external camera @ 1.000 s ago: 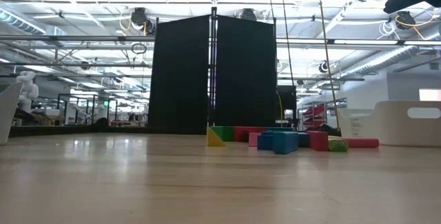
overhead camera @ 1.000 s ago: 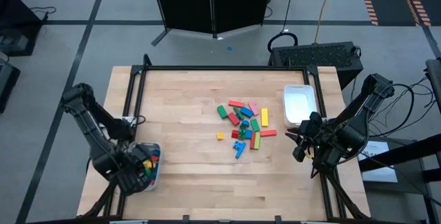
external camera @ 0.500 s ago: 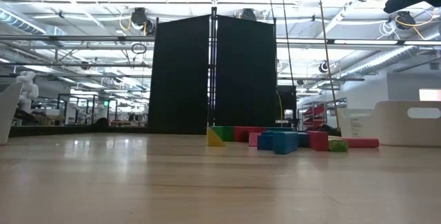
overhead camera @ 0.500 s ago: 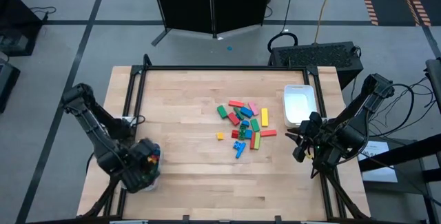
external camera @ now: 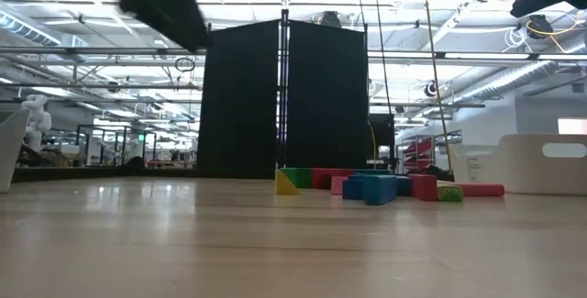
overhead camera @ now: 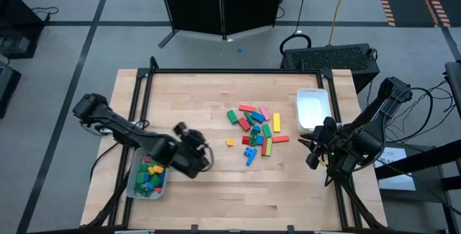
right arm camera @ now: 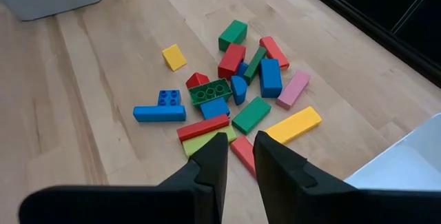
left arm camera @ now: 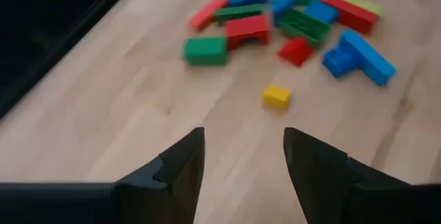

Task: Sort blocks by size
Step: Put the yellow triangle block into the gray bin

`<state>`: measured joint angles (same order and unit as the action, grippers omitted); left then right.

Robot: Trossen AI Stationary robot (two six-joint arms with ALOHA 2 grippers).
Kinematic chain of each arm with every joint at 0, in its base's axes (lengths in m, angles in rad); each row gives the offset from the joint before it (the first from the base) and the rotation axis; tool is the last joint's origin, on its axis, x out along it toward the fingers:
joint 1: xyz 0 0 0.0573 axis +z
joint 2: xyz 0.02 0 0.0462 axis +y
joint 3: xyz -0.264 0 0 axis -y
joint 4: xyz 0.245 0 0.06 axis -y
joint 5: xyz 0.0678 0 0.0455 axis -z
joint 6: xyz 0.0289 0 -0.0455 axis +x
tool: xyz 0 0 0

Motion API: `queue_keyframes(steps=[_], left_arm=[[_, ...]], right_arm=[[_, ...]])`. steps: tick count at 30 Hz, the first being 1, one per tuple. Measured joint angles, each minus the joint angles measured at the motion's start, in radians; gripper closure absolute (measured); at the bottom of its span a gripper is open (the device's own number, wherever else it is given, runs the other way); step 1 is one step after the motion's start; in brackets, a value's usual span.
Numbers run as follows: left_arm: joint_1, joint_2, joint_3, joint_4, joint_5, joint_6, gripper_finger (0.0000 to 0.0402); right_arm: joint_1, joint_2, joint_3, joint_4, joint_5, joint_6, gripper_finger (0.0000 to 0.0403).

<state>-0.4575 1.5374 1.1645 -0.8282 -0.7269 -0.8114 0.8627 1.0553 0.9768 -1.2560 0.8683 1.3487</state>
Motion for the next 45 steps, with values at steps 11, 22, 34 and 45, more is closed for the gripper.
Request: queue_keyframes(steps=[11, 22, 34, 45], left_arm=[[0.217, 0.238, 0.000, 0.313, 0.282, 0.515, 0.0203], [0.365, 0.313, 0.000, 0.480, 0.513, 0.712, 0.0203], [0.373, 0.353, 0.000, 0.515, 0.601, 0.723, 0.0203], [0.378, 0.443, 0.004, 0.549, 0.610, 0.696, 0.0211]], right_arm=[[0.000, 0.000, 0.000, 0.000, 0.020, -0.002, 0.0334], [0.000, 0.000, 0.000, -0.007, 0.020, -0.003, 0.0334], [0.000, 0.000, 0.000, -0.037, 0.020, 0.000, 0.0334], [0.000, 0.000, 0.000, -0.040, 0.016, 0.027, 0.0334]])
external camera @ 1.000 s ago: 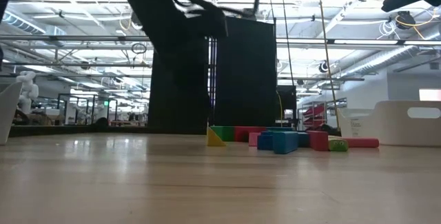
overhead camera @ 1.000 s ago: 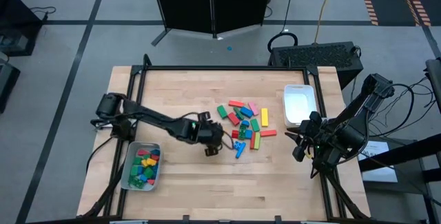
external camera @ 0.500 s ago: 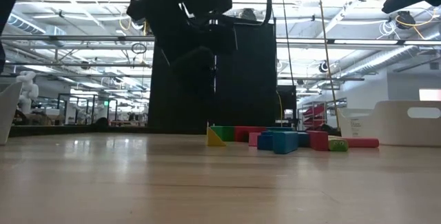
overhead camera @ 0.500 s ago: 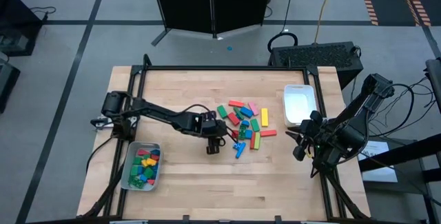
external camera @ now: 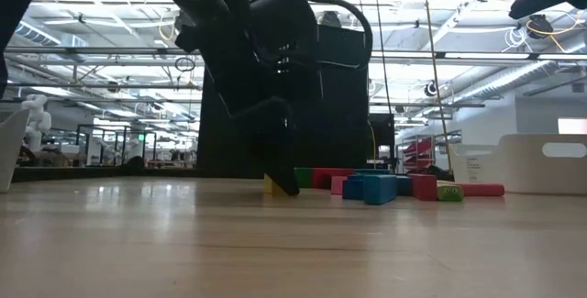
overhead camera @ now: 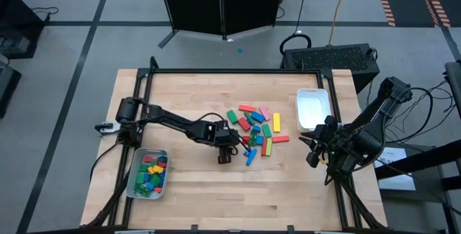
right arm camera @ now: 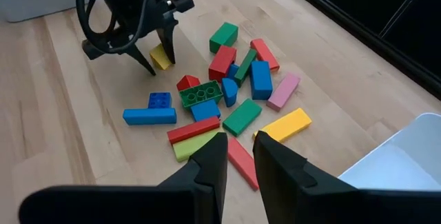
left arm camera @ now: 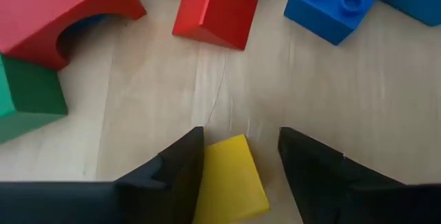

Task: Sort blocks by size
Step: Put the yellow triangle block into the gray bin

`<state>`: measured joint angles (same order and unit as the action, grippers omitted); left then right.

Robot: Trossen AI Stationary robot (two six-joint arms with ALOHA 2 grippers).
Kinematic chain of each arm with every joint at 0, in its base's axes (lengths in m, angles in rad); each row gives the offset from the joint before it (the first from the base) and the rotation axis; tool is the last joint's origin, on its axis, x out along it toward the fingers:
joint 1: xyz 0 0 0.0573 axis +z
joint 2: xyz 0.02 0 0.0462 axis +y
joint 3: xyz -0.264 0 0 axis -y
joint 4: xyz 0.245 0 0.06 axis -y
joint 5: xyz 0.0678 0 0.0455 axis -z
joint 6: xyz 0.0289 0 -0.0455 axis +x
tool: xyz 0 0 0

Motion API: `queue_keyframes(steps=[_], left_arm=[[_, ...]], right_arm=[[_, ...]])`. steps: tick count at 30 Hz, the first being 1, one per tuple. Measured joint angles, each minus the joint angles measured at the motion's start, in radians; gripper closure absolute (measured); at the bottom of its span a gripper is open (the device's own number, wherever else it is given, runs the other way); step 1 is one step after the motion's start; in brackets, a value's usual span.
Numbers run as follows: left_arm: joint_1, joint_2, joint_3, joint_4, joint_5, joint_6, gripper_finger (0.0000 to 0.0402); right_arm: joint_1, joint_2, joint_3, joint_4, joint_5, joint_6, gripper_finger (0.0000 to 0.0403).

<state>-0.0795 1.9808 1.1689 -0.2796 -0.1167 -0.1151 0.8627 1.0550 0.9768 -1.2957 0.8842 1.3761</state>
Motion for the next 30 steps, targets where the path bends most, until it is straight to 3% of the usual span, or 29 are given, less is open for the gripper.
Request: queue_keyframes(steps=[3, 11, 24, 30], left_arm=[[0.000, 0.002, 0.000, -0.003, 0.007, -0.014, 0.0242], [0.000, 0.005, 0.000, -0.004, 0.015, -0.069, 0.0388], [-0.022, -0.129, 0.070, -0.063, 0.035, -0.220, 0.0401], [-0.029, -0.234, 0.098, -0.085, -0.021, -0.239, 0.0401]], right_arm=[[0.000, 0.000, 0.000, 0.000, 0.000, 0.000, 0.0334], [0.000, 0.000, 0.000, 0.000, 0.000, 0.000, 0.0334], [0.000, 0.000, 0.000, 0.010, 0.004, 0.014, 0.0335], [0.000, 0.000, 0.000, 0.023, 0.004, 0.027, 0.0335]])
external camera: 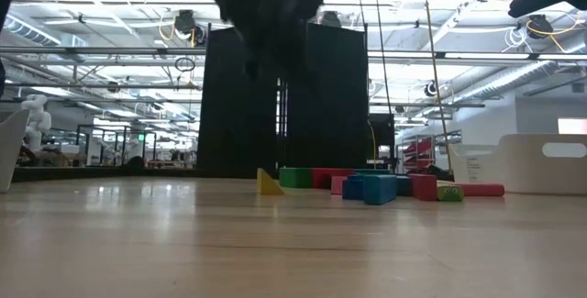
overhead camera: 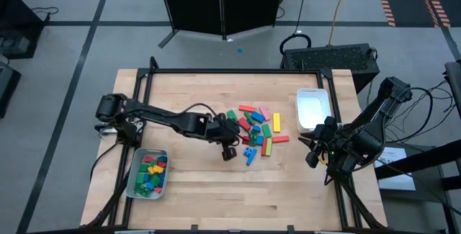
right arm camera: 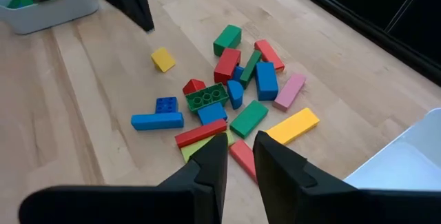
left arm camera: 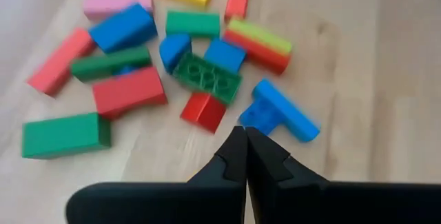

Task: Sort blocks by size
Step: Put the yellow triangle block into the gray bin

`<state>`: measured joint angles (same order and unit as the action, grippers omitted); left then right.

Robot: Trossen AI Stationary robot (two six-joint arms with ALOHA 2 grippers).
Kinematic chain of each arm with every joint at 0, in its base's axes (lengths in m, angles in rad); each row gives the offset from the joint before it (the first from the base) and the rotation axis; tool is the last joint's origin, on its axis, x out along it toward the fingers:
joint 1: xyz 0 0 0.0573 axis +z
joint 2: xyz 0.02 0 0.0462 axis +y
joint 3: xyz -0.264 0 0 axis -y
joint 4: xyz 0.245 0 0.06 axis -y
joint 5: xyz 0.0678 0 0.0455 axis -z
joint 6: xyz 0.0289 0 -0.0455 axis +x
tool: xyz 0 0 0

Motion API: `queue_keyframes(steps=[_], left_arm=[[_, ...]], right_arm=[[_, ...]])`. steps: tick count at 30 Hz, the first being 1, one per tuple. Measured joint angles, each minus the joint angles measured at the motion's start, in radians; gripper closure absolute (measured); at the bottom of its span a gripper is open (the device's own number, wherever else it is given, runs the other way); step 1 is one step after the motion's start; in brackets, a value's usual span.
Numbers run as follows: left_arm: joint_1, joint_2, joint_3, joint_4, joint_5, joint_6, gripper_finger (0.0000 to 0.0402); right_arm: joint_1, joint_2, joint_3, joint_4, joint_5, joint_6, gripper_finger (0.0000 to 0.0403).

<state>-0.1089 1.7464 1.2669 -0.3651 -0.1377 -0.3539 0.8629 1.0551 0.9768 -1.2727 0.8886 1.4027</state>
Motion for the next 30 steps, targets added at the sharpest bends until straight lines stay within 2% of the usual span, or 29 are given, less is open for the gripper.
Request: queue_keyframes(steps=[6, 14, 16, 21, 24, 30], left_arm=[[-0.025, -0.143, 0.001, -0.115, -0.022, -0.039, 0.0401], [-0.105, -0.316, 0.002, -0.472, -0.059, -0.167, 0.0402], [-0.133, -0.328, -0.006, -0.512, -0.064, -0.184, 0.0402], [-0.141, -0.292, -0.032, -0.478, -0.171, -0.173, 0.0382], [-0.118, -0.226, -0.037, -0.445, -0.143, -0.142, 0.0347], [-0.093, -0.086, -0.035, -0.337, -0.116, -0.070, 0.0251]], right_arm=[[0.000, 0.000, 0.000, 0.005, 0.000, -0.005, 0.0335], [0.000, 0.000, 0.000, 0.004, 0.002, 0.002, 0.0335], [0.000, 0.000, 0.000, 0.007, 0.004, 0.003, 0.0335], [0.000, 0.000, 0.000, 0.019, 0.025, 0.003, 0.0334], [0.000, 0.000, 0.000, 0.020, 0.025, 0.013, 0.0334], [0.000, 0.000, 0.000, 0.022, 0.027, 0.017, 0.0334]])
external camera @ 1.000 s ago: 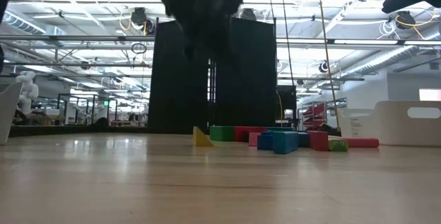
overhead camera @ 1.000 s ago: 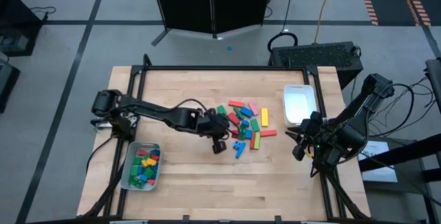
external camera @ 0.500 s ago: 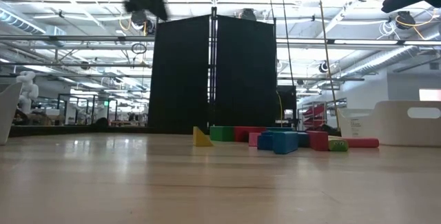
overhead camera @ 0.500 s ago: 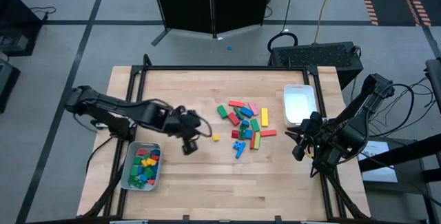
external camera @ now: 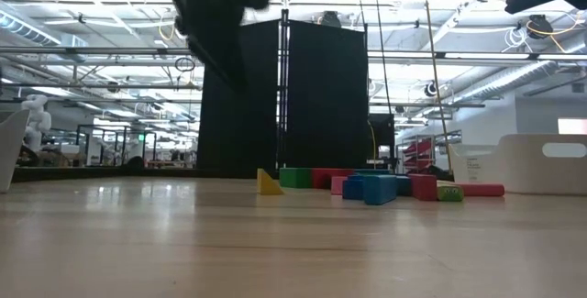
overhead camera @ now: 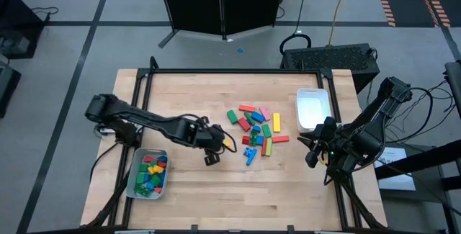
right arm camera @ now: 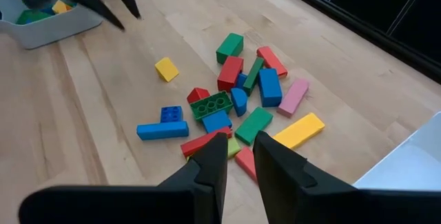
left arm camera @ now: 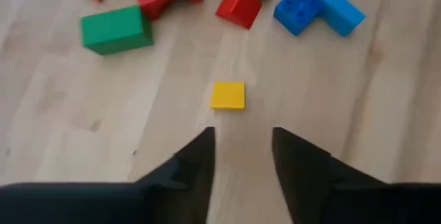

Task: Sort blocks by size
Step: Put the yellow triangle block into the gray bin

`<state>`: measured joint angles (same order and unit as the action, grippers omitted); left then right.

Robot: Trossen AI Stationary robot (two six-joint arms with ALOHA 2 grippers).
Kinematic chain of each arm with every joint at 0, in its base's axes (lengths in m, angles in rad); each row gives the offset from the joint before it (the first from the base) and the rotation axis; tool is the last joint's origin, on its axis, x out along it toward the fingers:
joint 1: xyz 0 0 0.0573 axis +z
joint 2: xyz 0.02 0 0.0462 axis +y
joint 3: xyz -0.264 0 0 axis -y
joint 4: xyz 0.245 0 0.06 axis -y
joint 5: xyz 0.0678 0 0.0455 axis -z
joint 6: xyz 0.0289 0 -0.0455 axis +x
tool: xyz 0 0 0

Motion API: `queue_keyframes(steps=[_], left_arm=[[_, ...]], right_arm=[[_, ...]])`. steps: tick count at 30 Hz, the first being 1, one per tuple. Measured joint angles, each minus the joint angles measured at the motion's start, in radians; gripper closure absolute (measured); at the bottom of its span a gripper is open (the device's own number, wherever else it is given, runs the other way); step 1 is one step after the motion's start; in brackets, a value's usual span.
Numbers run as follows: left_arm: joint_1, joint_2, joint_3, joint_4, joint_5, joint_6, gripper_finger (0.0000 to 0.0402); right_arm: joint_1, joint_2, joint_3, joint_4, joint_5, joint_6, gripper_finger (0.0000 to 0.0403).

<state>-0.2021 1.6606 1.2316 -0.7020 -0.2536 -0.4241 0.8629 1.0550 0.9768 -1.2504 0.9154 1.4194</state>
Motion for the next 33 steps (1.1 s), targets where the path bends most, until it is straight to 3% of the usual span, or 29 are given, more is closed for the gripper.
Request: queue_keyframes(steps=[7, 15, 33], left_arm=[[0.023, 0.145, 0.000, 0.037, 0.031, 0.013, 0.0185], [0.071, 0.228, 0.000, 0.106, 0.046, 0.042, 0.0182], [0.116, 0.286, 0.001, 0.207, 0.141, 0.112, 0.0182]], right_arm=[[0.000, 0.000, 0.000, 0.005, 0.000, -0.007, 0.0334], [0.000, 0.000, 0.000, 0.002, 0.000, -0.025, 0.0334], [0.000, 0.000, 0.000, -0.018, 0.000, -0.051, 0.0334]])
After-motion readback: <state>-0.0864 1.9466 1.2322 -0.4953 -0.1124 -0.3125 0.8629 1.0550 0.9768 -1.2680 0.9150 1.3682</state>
